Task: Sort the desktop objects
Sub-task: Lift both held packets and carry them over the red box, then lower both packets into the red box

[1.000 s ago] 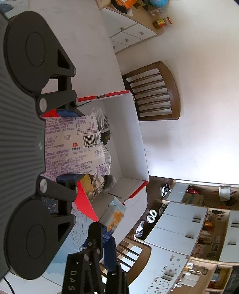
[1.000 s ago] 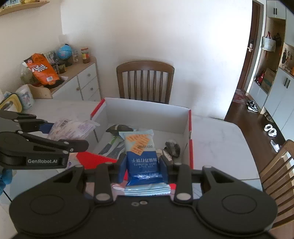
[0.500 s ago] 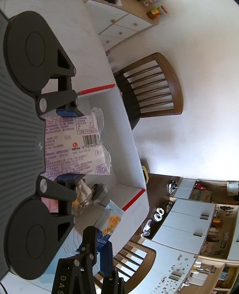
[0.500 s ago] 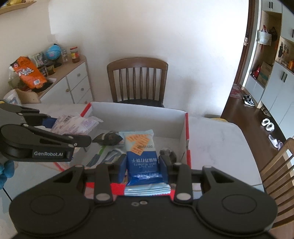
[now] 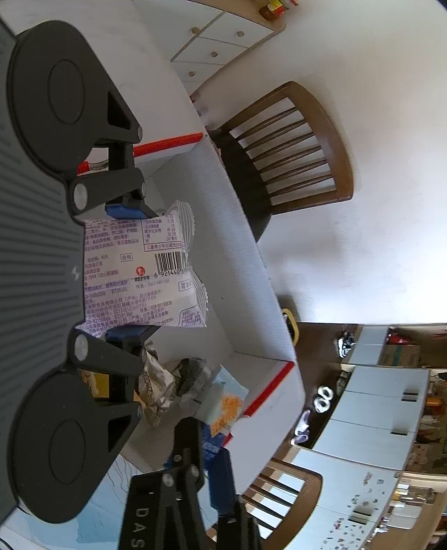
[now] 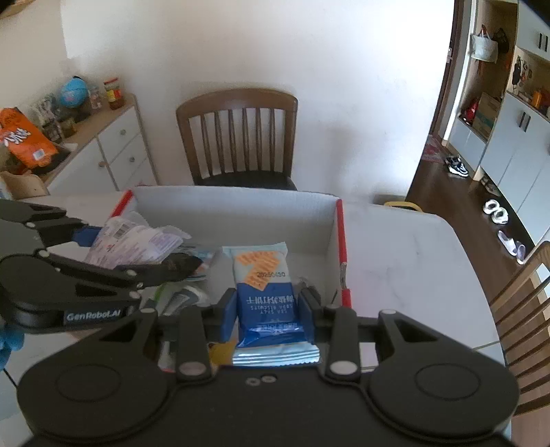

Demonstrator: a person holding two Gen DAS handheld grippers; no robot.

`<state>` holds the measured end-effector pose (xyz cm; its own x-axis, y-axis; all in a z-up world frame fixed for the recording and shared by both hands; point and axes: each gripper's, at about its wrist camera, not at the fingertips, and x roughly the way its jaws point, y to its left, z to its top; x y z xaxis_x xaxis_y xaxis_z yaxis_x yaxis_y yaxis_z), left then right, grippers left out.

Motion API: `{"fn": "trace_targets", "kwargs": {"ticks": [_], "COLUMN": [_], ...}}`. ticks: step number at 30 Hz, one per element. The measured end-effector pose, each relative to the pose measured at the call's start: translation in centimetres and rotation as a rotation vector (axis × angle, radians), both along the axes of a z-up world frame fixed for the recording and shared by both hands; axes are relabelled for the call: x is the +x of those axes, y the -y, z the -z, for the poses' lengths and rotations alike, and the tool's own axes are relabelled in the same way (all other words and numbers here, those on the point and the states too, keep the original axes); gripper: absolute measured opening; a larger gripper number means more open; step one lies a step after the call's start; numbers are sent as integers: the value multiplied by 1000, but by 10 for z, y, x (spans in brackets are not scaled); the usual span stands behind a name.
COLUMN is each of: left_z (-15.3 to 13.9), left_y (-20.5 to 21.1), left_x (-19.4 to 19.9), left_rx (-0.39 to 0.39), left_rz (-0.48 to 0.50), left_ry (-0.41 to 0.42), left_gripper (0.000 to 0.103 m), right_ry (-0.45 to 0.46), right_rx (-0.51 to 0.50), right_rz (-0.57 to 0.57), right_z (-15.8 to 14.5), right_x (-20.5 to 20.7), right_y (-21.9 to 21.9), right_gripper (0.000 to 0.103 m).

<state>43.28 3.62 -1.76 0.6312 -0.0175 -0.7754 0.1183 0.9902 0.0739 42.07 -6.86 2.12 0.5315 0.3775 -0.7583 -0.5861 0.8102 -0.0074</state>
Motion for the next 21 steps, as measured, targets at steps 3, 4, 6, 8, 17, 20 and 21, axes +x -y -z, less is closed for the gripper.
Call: {"fn": "trace_targets", "kwargs": {"ticks": [3, 4, 6, 8, 17, 20, 21], "left_z": [9, 12, 17, 22, 34, 36, 38], "left_y": [-2, -3, -6, -7, -10, -15, -17], "left_x": [6, 9, 14, 16, 22, 25, 26], "left_rx": [7, 5, 3, 8, 18, 22, 21], "left_rz": [6, 1, -3, -4, 3, -5, -11], "left_ry": [-15, -21, -33, -44, -68, -73, -81], "left_gripper": [55, 55, 55, 55, 55, 55, 55], "right_ry": [-3, -6, -13, -17, -49, -57, -56], "right_rx": [-22, -27, -34, -42, -56, -67, -73], "right_rz": [8, 12, 15, 16, 30, 21, 15], "right_z": [6, 8, 11, 15, 30, 36, 38], "right_x": [7, 10, 15, 18, 31, 29, 28], "right_y": [-4, -6, -9, -11, -21, -27, -30], "right_gripper": [37, 37, 37, 37, 37, 37, 37]}}
